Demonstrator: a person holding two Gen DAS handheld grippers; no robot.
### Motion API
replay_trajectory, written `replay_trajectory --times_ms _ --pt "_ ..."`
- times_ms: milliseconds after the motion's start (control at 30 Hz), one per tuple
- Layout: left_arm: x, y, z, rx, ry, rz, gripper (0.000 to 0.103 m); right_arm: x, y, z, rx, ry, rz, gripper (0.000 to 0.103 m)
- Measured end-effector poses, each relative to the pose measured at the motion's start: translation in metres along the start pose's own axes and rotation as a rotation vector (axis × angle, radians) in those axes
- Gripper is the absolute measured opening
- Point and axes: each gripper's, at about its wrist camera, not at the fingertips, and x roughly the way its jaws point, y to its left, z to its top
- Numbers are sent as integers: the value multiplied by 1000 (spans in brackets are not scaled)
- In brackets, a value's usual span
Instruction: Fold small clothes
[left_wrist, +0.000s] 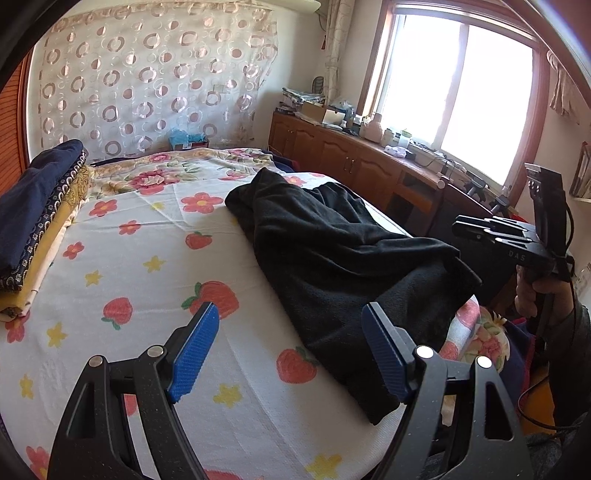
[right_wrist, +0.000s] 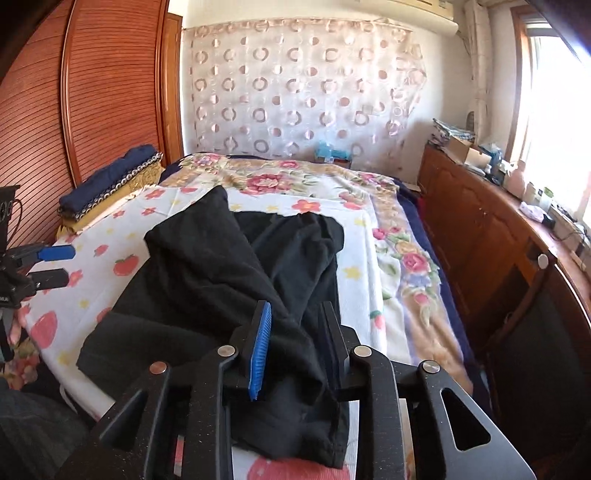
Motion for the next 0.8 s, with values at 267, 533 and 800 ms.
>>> replay_trajectory --times_ms 267,533,800 --pt "5 -5 -2 10 17 -5 80 11 6 -12 -28 61 26 34" --pt "6 -5 -4 9 14 9 80 26 11 8 -25 26 91 38" --pt "0 3 -5 -12 -6 34 80 71 51 43 -105 42 187 45"
